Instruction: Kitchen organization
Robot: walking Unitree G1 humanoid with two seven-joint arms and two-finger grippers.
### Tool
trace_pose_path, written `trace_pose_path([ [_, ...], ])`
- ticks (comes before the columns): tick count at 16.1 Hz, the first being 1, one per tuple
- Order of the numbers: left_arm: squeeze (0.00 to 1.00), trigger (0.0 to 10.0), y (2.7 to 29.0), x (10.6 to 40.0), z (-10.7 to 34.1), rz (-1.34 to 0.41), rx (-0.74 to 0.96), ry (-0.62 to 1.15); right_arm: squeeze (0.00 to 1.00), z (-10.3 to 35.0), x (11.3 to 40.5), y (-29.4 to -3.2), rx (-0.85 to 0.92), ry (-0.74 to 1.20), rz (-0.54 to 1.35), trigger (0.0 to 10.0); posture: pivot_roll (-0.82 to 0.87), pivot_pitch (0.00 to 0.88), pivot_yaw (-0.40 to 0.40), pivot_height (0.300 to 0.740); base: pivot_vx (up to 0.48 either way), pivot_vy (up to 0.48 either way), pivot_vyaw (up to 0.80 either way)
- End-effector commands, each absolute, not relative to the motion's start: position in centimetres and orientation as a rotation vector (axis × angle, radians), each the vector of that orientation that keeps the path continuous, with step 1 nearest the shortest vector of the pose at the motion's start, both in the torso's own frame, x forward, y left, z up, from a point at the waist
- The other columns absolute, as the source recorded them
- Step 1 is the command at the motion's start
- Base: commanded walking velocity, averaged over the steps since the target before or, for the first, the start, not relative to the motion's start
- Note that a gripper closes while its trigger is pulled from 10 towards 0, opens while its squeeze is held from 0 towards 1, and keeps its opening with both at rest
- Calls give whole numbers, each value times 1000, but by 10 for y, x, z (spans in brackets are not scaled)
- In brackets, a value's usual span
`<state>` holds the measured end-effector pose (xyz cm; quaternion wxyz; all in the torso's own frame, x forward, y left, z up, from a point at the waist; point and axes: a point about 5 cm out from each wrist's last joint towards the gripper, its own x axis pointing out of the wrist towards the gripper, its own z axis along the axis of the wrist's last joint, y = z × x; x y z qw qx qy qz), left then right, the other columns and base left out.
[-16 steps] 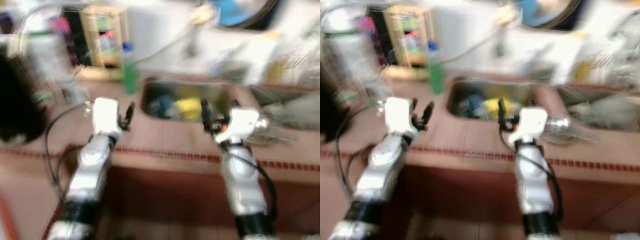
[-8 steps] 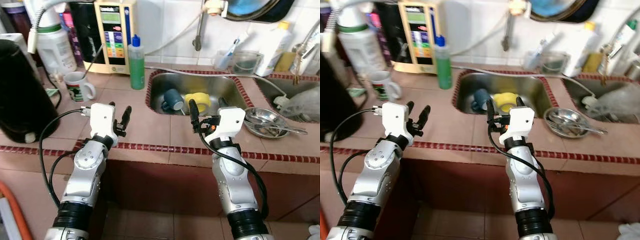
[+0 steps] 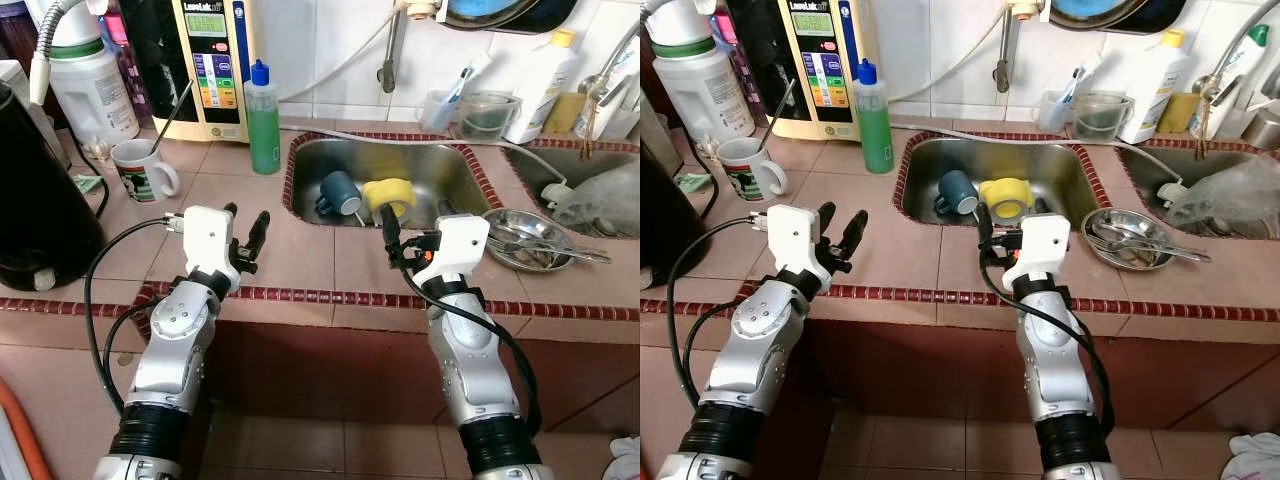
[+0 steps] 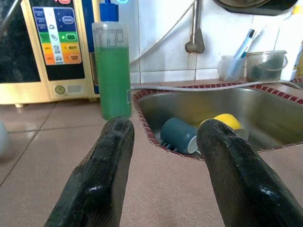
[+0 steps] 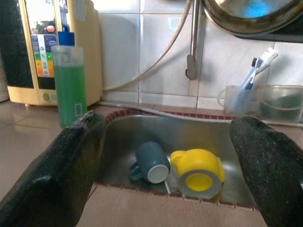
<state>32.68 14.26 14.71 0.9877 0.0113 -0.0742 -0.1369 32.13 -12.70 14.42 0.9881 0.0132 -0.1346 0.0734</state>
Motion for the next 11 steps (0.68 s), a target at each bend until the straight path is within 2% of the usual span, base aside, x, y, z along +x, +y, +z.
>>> trace_pose_path([
  [1,0,10000,141,327,150,-266,49,-166,0,142,318,-126,10,-266,158,10000,76,0,-12,740,0,0,0],
  [7,0,10000,141,317,146,-242,62,-161,0,140,316,-122,0,-256,154,10000,70,0,-13,740,0,0,0],
  [11,0,10000,141,316,145,-246,74,-157,0,142,319,-122,-12,-261,160,10000,73,0,-17,740,0,-366,0],
])
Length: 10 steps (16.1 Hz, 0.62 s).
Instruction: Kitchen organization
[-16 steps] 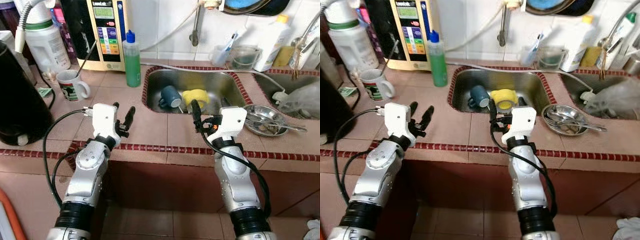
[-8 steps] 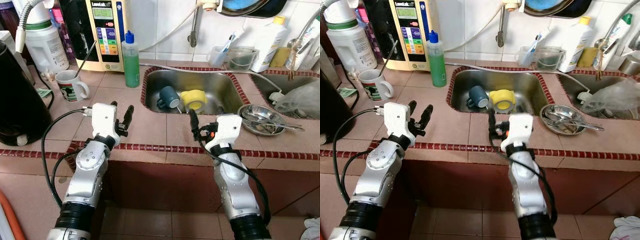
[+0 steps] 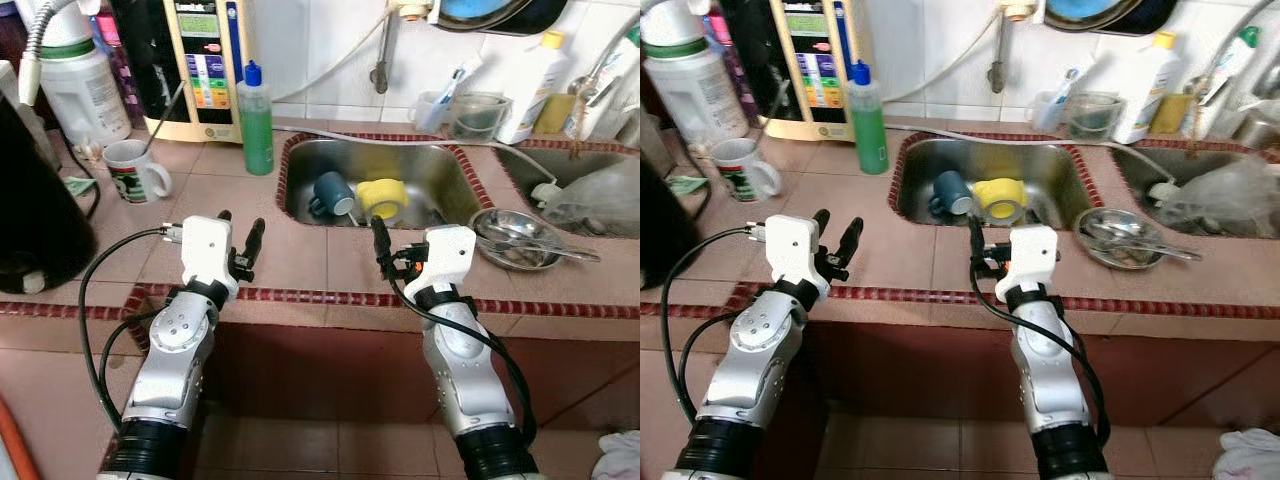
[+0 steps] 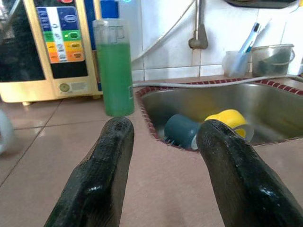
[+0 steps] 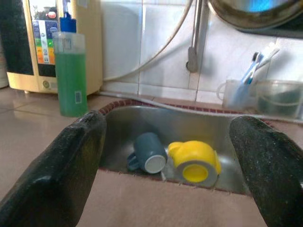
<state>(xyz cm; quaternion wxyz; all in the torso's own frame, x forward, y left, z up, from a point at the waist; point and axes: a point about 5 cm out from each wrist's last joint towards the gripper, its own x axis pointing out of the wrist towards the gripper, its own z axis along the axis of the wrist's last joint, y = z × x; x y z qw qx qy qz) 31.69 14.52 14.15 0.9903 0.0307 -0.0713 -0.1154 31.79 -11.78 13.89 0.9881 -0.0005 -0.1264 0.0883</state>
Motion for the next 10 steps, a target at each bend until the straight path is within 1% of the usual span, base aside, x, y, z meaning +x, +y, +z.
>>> trace_pose_path([
  [1,0,10000,142,317,145,-245,75,-155,0,141,319,-123,-13,-259,162,10000,74,0,-18,740,0,-480,0],
  [10,0,10000,141,314,144,-252,72,-146,0,138,316,-120,-18,-248,179,10000,77,0,-21,740,0,-480,0],
])
